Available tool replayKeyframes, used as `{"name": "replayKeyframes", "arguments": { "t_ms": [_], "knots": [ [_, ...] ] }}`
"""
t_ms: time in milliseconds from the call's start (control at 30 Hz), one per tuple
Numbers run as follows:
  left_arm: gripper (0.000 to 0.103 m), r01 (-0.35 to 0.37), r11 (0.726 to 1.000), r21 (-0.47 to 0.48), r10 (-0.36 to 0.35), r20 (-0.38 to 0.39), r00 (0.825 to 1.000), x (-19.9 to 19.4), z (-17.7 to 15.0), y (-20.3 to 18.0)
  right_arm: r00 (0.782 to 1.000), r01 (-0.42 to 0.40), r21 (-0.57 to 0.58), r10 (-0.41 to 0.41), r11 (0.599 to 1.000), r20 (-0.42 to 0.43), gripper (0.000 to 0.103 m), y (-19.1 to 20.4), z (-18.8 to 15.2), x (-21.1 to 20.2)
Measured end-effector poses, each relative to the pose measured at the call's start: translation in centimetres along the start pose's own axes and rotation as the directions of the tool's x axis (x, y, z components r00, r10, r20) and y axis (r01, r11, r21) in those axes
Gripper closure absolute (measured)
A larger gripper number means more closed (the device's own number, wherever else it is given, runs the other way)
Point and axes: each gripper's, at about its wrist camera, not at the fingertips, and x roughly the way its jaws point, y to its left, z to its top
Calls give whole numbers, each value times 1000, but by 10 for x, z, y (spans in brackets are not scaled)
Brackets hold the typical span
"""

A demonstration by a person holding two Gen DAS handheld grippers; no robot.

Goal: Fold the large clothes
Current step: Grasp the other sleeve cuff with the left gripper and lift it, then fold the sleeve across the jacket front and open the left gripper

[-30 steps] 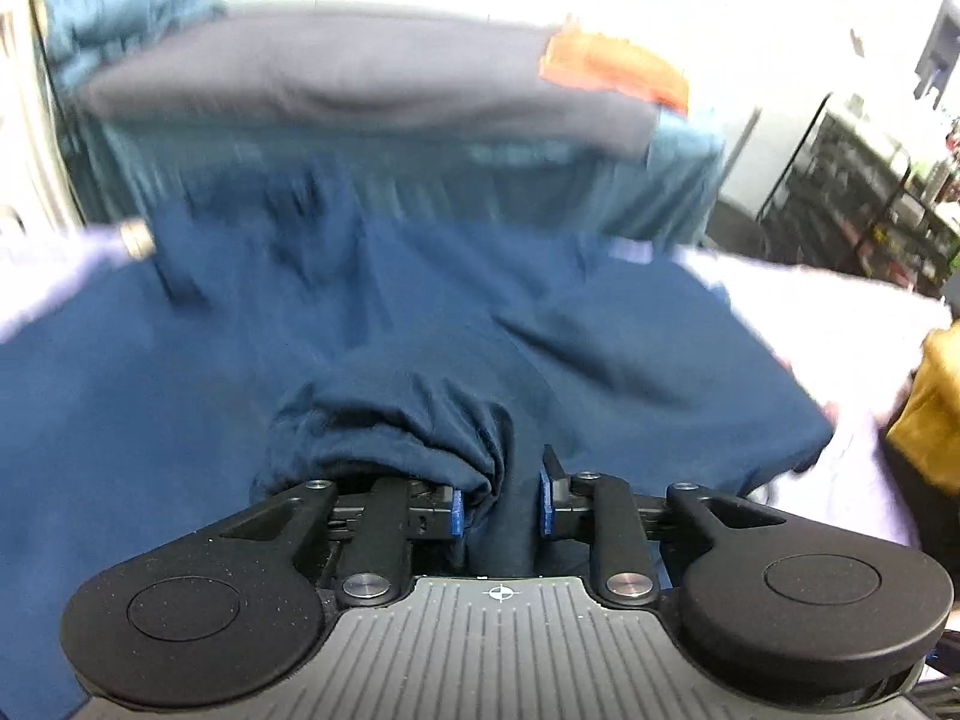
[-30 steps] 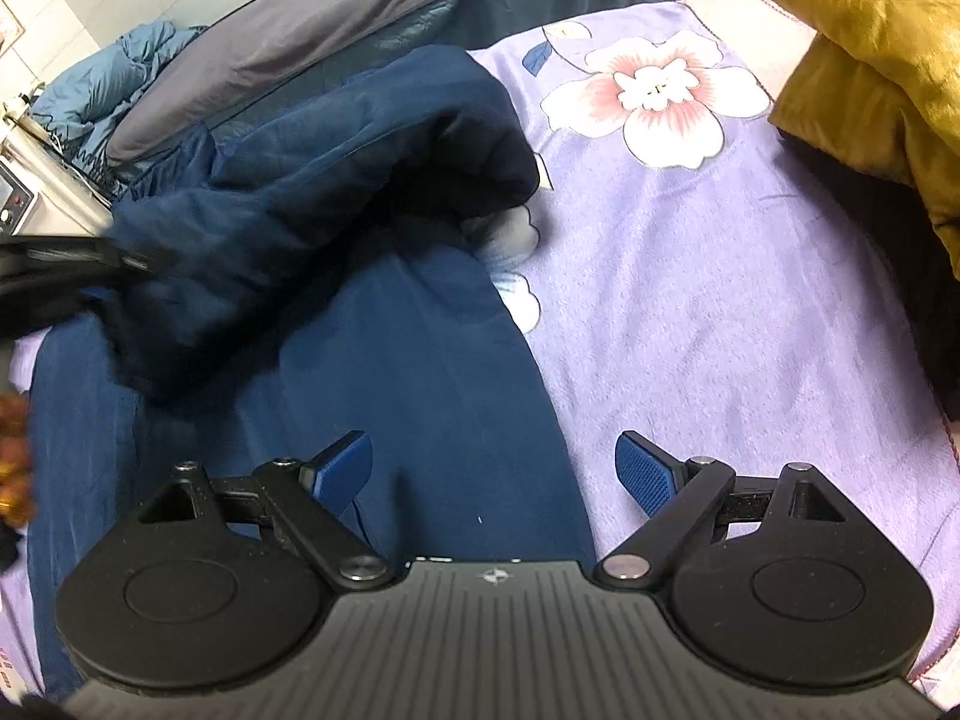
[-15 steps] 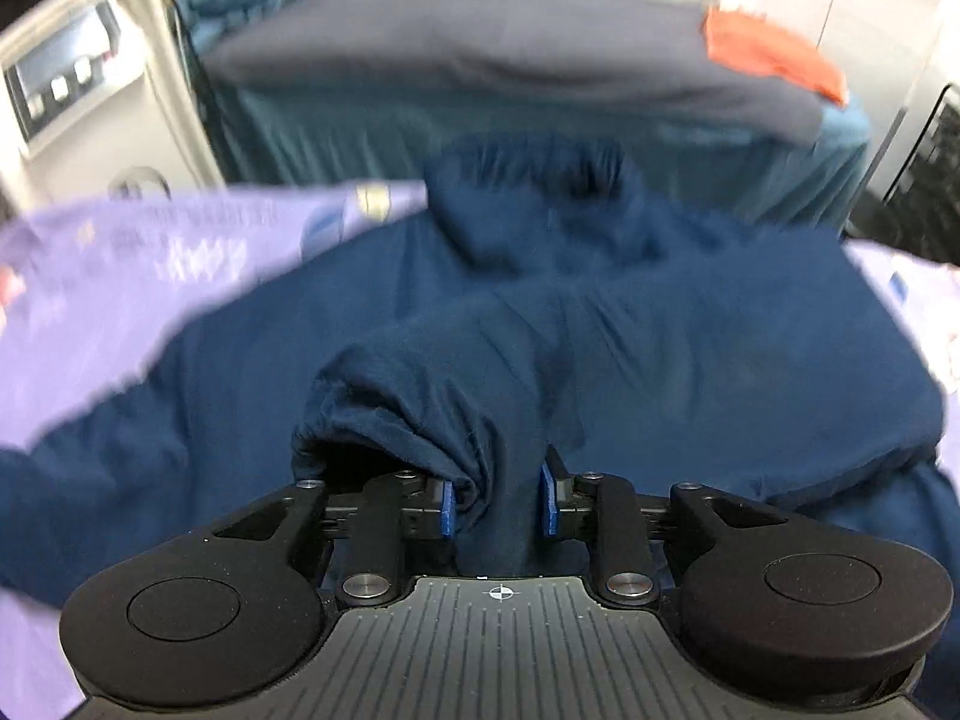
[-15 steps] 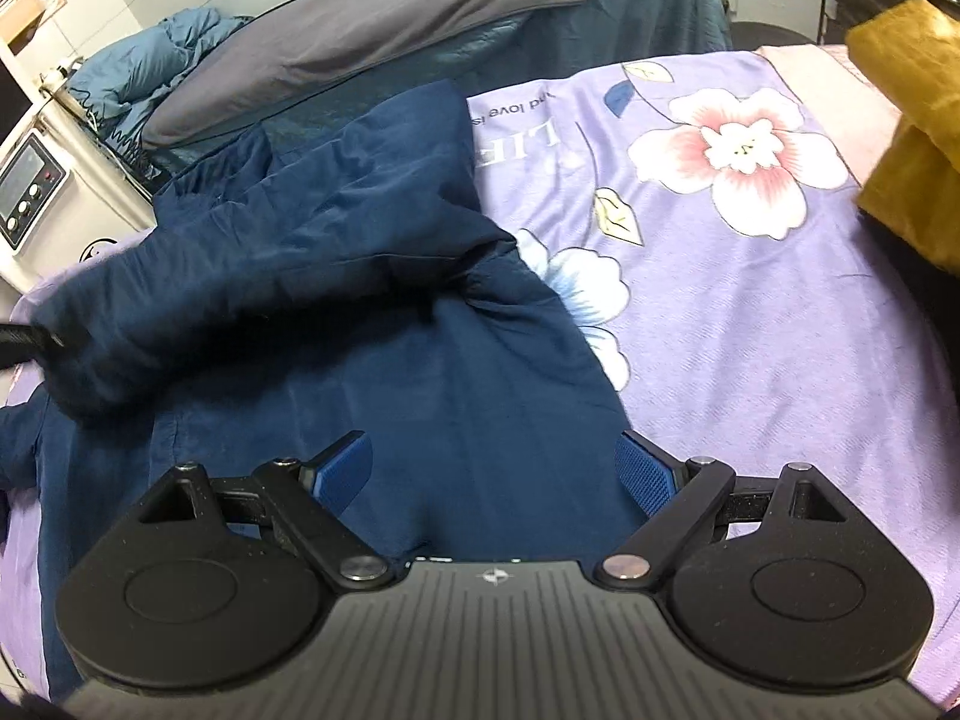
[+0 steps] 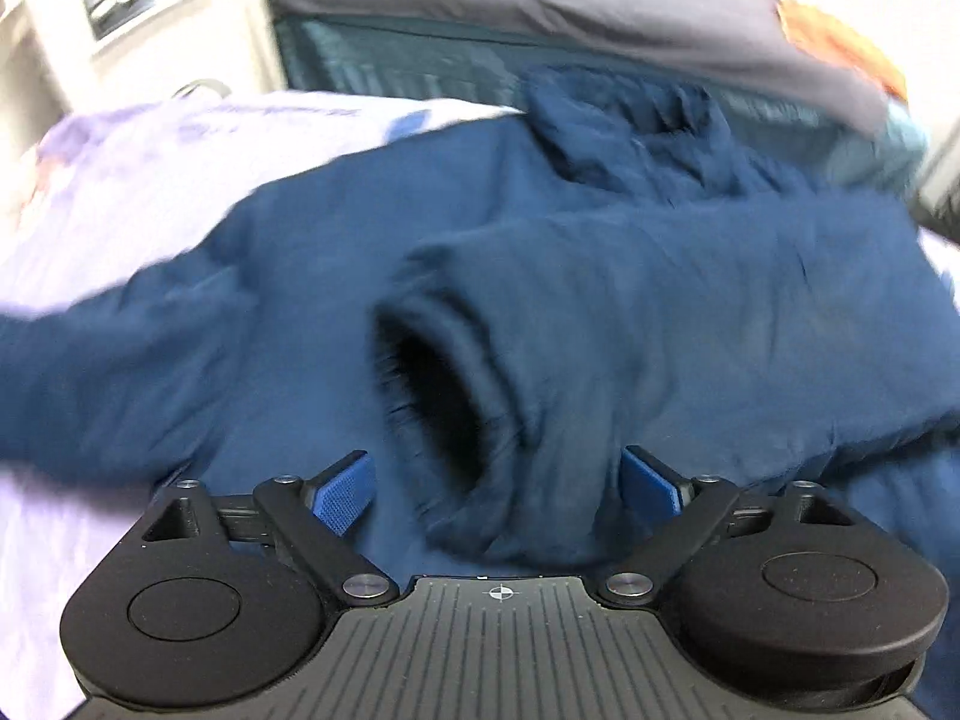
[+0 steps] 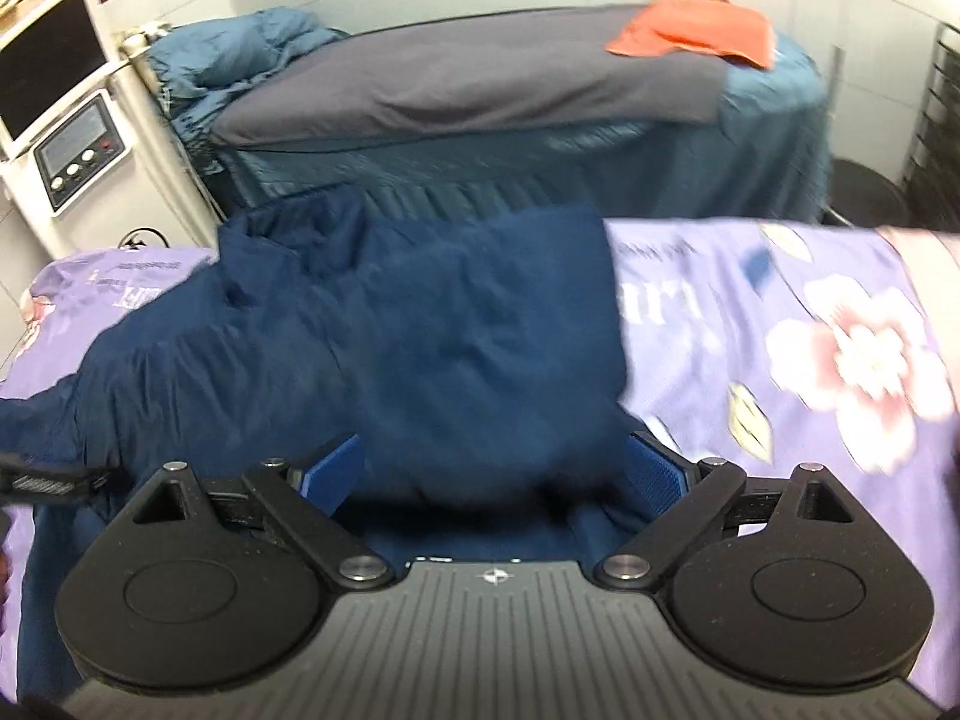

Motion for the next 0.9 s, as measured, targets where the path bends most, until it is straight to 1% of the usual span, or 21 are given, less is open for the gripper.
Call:
{"name": "replayKeyframes", "arguments": {
  "t_ms": [33,67,100,167,200,233,267,300,333,400,467,533,567,600,633,667,700,800,900],
  "knots": [
    [0,0,999,-33,0,7,1000,-8,-3,7,1000,-5,-13,5,1000,4,7,5,4,4],
    [0,-24,998,-53,25,15,1000,-15,-5,13,1000,-9,-29,9,1000,4,7,9,8,9],
    [0,-65,996,-59,66,21,998,-20,-7,16,1000,-9,-46,9,999,-1,7,12,11,15],
    [0,-150,986,-76,153,31,988,-27,-7,20,1000,-10,-75,9,997,-9,7,19,15,23],
    [0,-154,983,-100,159,52,986,-31,-7,21,1000,-11,-88,10,996,-13,7,22,14,27],
    [0,-112,987,-116,122,80,989,-33,-6,20,1000,-7,-98,5,995,-16,7,23,14,30],
    [0,-50,992,-119,64,112,992,-35,-3,14,1000,-3,-106,1,994,-20,7,25,14,34],
    [0,-6,995,-104,20,134,991,-35,1,7,1000,-2,-111,-1,994,-27,7,27,13,37],
    [0,19,997,-77,-7,153,988,-34,5,-4,999,-1,-117,-3,993,-34,7,28,13,41],
    [0,35,999,-3,-34,195,980,-29,14,-30,999,5,-131,-11,991,-43,6,30,11,45],
    [0,48,997,58,-59,208,976,-19,20,-52,998,7,-148,-16,989,-57,3,32,9,51],
    [0,48,993,108,-66,164,984,2,22,-68,995,14,-167,-29,986,-90,3,32,6,60],
    [0,27,992,127,-43,128,991,14,22,-73,993,20,-173,-40,985,-110,2,32,4,65],
    [0,-12,990,142,0,87,996,28,20,-76,990,30,-177,-54,984,-133,2,30,2,72],
    [0,-45,987,153,39,43,998,42,19,-77,986,41,-182,-70,982,-153,2,29,-1,78],
    [0,-57,986,158,56,8,998,54,17,-75,982,52,-187,-84,981,-168,2,27,-4,83],
    [0,-42,987,153,43,-6,999,62,14,-70,980,56,-193,-91,980,-178,1,26,-7,88],
    [0,1,990,140,0,-4,1000,72,11,-57,977,55,-235,-101,970,-186,0,26,-17,99],
    [0,3,988,157,-1,-10,1000,76,12,-58,977,62,-254,-111,965,-183,0,28,-23,111]
  ]
}}
